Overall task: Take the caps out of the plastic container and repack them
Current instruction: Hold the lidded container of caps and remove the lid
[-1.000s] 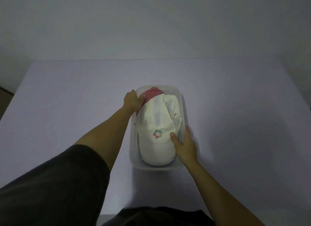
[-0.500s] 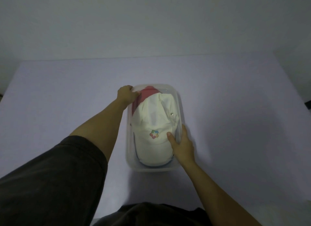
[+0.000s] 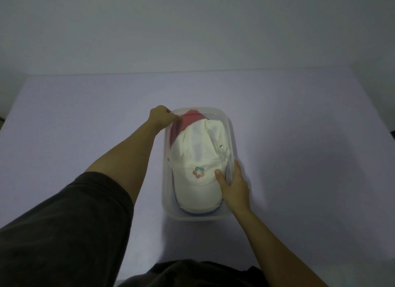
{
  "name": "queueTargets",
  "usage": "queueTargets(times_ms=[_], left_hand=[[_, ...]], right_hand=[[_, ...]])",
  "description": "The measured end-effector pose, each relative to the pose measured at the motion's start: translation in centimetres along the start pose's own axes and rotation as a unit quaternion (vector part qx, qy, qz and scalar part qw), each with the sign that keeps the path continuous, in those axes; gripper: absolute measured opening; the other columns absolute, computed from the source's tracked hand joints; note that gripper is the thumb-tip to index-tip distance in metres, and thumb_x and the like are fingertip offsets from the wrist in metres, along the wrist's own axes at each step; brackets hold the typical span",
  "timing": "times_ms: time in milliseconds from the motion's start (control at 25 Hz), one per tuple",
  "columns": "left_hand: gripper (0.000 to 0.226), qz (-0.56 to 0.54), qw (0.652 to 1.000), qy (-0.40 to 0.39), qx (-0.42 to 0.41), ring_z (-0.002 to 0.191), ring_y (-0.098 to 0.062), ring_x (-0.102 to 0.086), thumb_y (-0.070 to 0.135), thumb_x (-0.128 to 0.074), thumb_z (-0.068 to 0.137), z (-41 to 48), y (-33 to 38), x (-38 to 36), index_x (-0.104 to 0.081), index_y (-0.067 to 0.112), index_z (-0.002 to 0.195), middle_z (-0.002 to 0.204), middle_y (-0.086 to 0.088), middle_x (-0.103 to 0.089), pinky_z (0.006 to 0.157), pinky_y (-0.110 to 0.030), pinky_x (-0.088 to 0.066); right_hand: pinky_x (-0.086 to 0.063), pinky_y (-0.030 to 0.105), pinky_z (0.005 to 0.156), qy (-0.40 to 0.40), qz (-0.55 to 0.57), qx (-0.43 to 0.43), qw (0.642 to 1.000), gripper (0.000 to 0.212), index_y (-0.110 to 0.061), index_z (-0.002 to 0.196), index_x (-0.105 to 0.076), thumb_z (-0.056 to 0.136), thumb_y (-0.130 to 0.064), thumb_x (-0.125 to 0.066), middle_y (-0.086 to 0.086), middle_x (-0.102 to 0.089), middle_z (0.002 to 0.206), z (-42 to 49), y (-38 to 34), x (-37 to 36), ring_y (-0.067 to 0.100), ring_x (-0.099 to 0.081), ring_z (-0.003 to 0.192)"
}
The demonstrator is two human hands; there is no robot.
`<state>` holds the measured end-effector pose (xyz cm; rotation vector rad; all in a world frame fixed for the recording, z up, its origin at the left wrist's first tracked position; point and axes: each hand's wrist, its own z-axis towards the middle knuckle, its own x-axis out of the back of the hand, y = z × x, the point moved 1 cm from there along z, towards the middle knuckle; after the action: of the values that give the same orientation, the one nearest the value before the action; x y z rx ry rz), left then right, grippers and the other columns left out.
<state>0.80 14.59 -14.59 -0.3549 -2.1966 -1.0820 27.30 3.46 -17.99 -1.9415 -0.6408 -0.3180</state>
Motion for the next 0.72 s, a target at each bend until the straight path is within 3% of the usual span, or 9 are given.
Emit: queueTargets(times_ms=[160,440,720], left_hand=[[0.069,0.036,0.999,-0.04,0.006,0.108,-0.029,-0.056,0.046,-0.077,0.071,0.8,-0.1,0.7,-0.059,-0.002,0.117,0.114,-0.012,-0.06,0.081,-0.031,-0.044],[0.081,-0.016,0.996,-0.075,0.047,0.118,-0.032,-0.054,0.04,-0.086,0.06,2.2,-0.6,1.0,-0.057,-0.004,0.122,0.128,-0.016,-0.059,0.1,-0.04,-0.046],[0.105,-0.1,0.981,-0.152,0.067,0.124,-0.032,-0.05,0.037,-0.093,0.044,3.3,-1.4,1.3,-0.049,-0.006,0.129,0.135,-0.016,-0.053,0.107,-0.042,-0.041]], right_hand=[[-0.038,0.039,0.106,-0.001,-0.001,-0.001,1.0,0.079,-0.024,0.15,-0.015,0.088,-0.05,-0.056,0.009,-0.042,0.147,0.1,0.0,-0.1,0.03,-0.044,0.132],[-0.037,0.038,0.106,-0.002,0.0,-0.002,1.0,0.079,-0.025,0.15,-0.014,0.087,-0.051,-0.055,0.008,-0.043,0.147,0.1,-0.1,-0.2,0.03,-0.043,0.132],[-0.036,0.037,0.106,0.001,0.001,-0.003,1.0,0.079,-0.025,0.151,-0.013,0.088,-0.05,-0.055,0.009,-0.042,0.148,0.0,-0.1,-0.5,0.029,-0.043,0.133]])
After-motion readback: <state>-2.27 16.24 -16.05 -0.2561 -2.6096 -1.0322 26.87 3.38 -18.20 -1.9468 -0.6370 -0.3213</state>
